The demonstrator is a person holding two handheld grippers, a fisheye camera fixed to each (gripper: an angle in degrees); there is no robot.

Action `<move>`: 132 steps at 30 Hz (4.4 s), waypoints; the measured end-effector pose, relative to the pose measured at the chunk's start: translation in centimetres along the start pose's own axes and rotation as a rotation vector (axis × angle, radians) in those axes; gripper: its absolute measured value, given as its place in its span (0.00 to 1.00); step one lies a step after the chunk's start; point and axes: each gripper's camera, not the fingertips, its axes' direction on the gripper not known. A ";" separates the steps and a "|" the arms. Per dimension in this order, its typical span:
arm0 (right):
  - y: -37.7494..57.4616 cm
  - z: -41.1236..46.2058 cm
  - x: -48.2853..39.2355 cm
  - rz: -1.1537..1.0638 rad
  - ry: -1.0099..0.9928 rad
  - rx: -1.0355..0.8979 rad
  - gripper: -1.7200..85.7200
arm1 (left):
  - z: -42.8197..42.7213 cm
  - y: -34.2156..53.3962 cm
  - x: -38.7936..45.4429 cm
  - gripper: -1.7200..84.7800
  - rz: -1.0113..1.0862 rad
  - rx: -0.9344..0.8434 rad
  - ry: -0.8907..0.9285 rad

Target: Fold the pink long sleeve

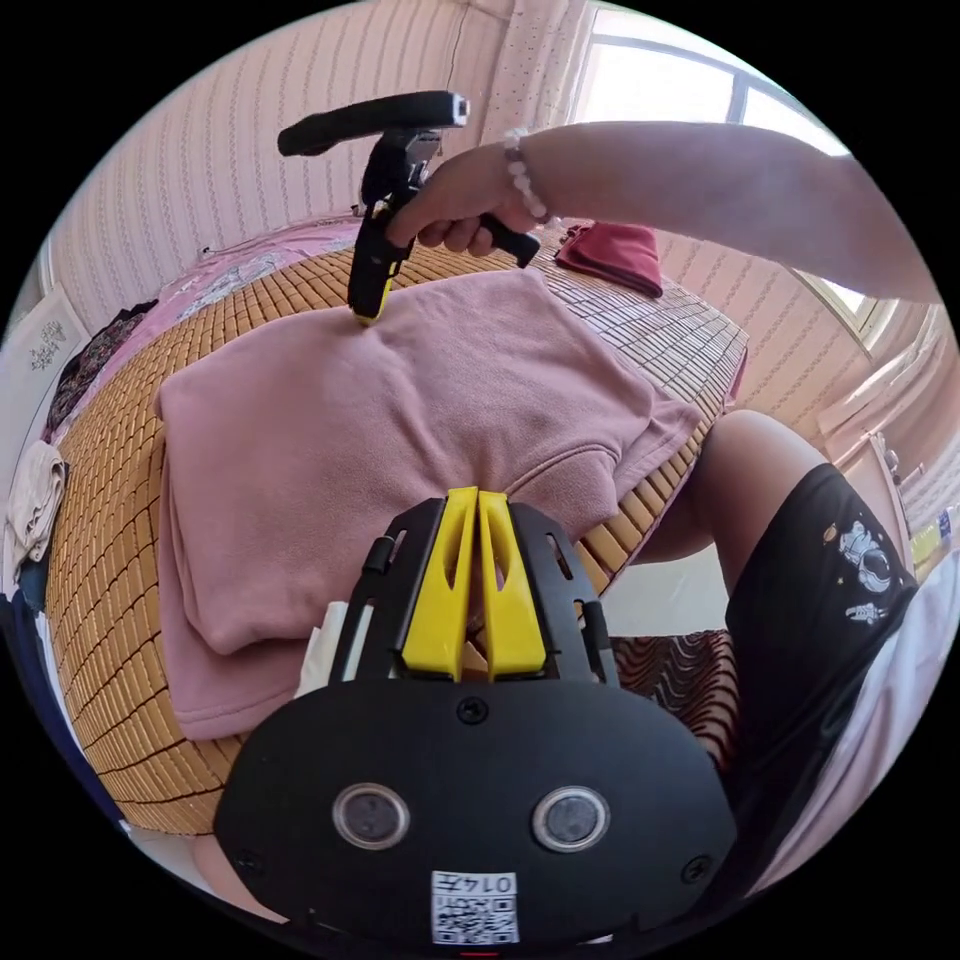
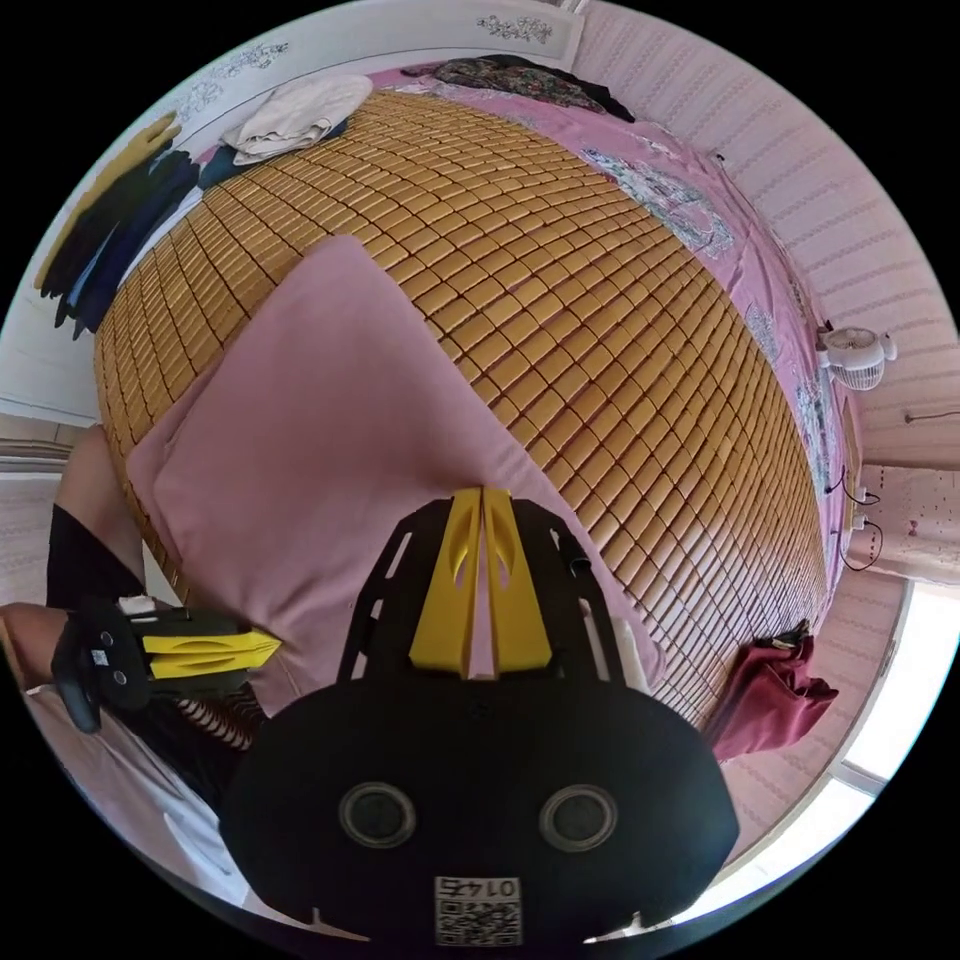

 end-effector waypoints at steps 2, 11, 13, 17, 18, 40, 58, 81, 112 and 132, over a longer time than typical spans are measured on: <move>-0.7 1.7 0.2 -0.011 -0.004 0.009 0.01 | 0.3 0.6 0.5 0.01 0.011 0.013 -0.024; -1.9 2.3 3.9 -0.028 -0.059 -0.062 0.01 | 1.0 2.8 -0.7 0.01 -0.060 0.020 0.063; -1.2 4.5 5.1 0.057 -0.117 -0.009 0.01 | 0.8 3.3 -0.2 0.01 -0.006 0.012 0.064; 3.1 4.9 7.6 0.185 -0.238 0.157 0.01 | -0.9 5.3 1.5 0.01 0.126 0.089 0.079; 5.6 4.6 8.5 0.227 -0.290 0.231 0.01 | -1.6 5.9 2.0 0.01 0.130 0.115 0.097; 45.4 17.4 8.4 0.731 -0.713 0.175 0.07 | 4.0 -4.1 10.6 0.24 0.315 0.028 0.284; 51.7 23.8 8.1 0.915 -0.885 0.623 0.18 | -3.0 2.8 2.6 0.07 0.067 -0.174 0.381; 55.3 3.5 6.4 0.770 -0.476 0.810 0.05 | -15.7 -2.3 -1.9 0.06 0.007 0.379 0.576; 15.0 7.9 7.0 0.319 -0.188 0.114 0.15 | -8.6 -5.7 -14.6 0.15 -0.602 0.064 0.193; 15.5 8.6 19.2 0.314 -0.587 0.077 0.18 | -8.5 -10.4 -12.4 0.20 -0.598 -0.012 0.186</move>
